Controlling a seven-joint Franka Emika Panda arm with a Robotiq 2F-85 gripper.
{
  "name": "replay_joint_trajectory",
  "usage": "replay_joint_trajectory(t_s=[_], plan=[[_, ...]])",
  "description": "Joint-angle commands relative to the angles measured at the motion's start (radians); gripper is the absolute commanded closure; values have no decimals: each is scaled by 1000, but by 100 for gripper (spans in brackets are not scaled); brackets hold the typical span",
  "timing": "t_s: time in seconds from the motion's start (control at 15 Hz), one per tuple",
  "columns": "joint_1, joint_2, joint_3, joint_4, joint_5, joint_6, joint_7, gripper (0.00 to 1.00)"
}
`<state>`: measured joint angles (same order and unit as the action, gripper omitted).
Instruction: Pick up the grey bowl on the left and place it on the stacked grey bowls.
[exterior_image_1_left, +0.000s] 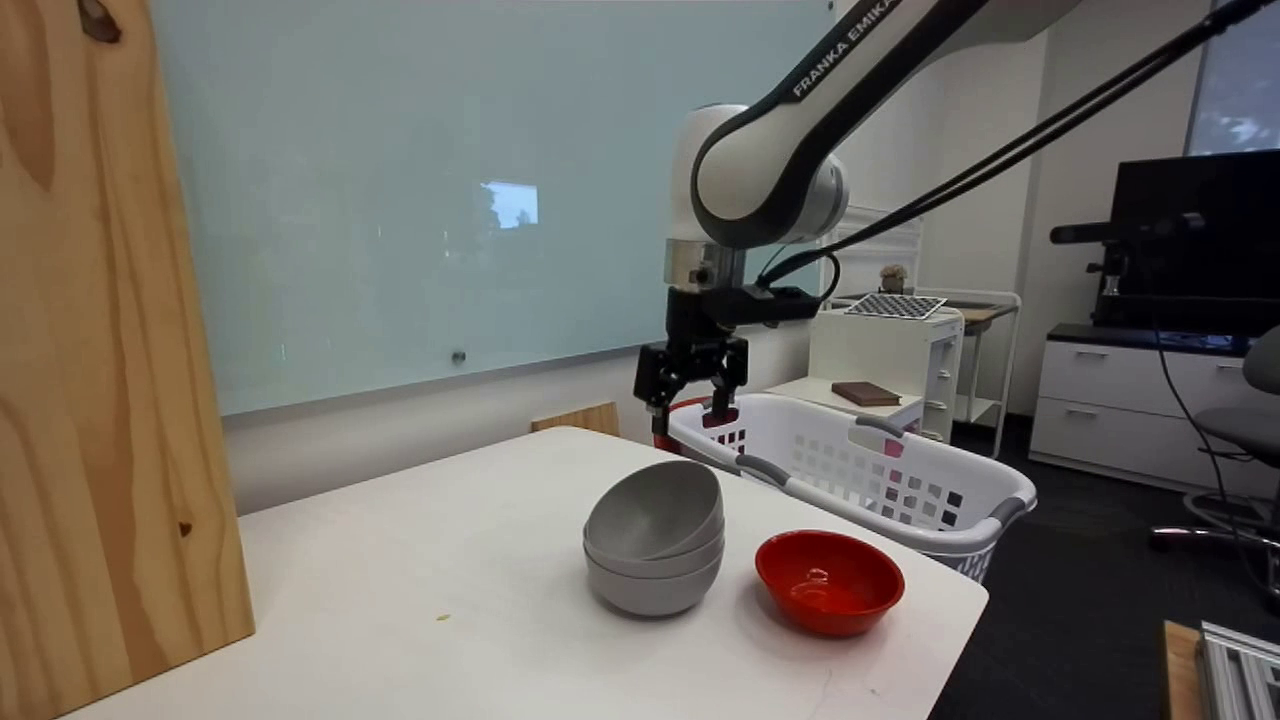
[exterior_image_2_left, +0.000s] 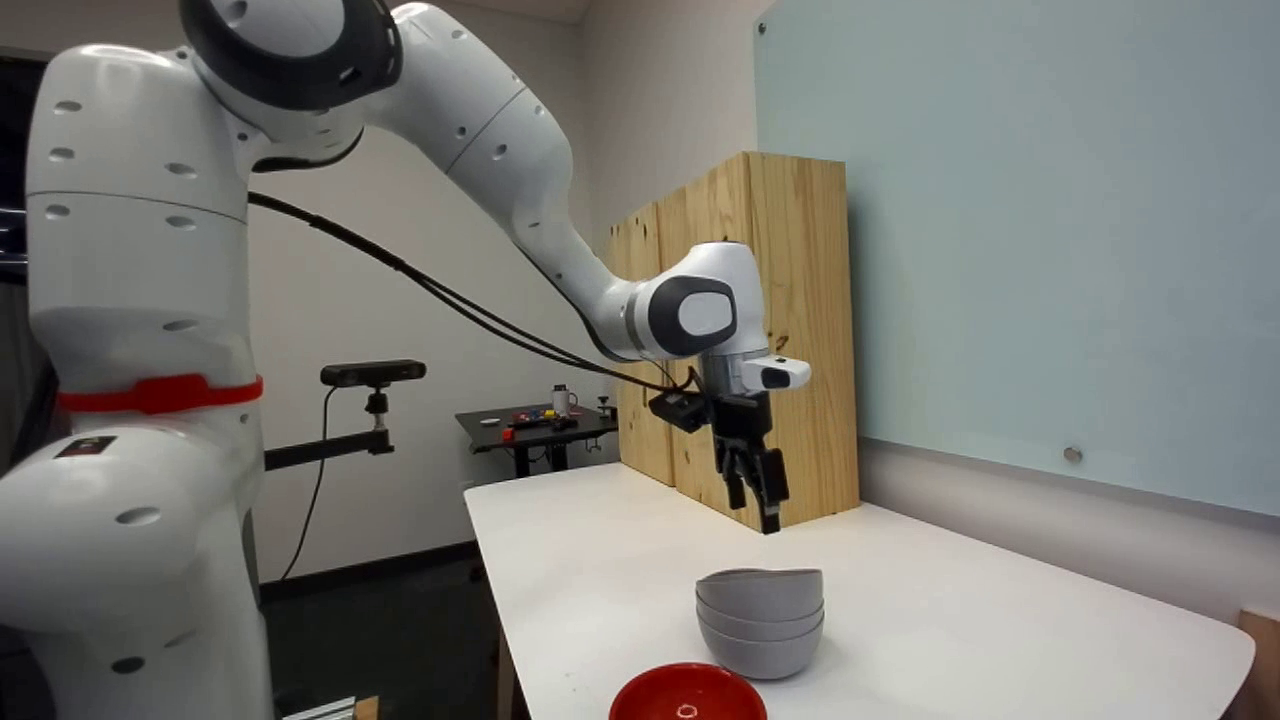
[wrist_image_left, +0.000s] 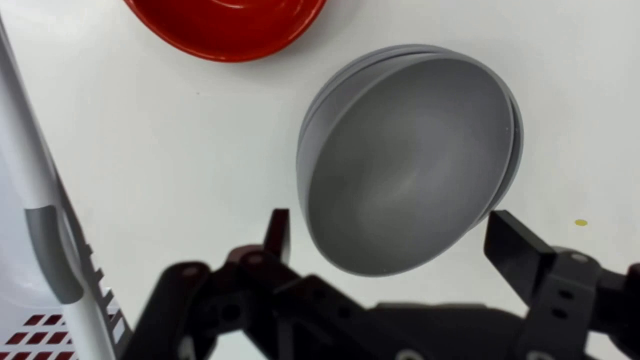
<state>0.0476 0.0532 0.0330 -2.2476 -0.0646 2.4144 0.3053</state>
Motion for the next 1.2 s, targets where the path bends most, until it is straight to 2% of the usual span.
replay_joint_trajectory(t_s=[0.0, 0.13, 0.27, 0.73, 1.13], plan=[[30, -94, 15, -55, -165, -70, 171, 0], [34, -143, 39, -70, -198, -113, 202, 0], [36, -195, 57, -97, -149, -114, 155, 0], [21, -410, 100, -206, -137, -236, 161, 0], [17, -493, 121, -250, -114, -333, 156, 0]])
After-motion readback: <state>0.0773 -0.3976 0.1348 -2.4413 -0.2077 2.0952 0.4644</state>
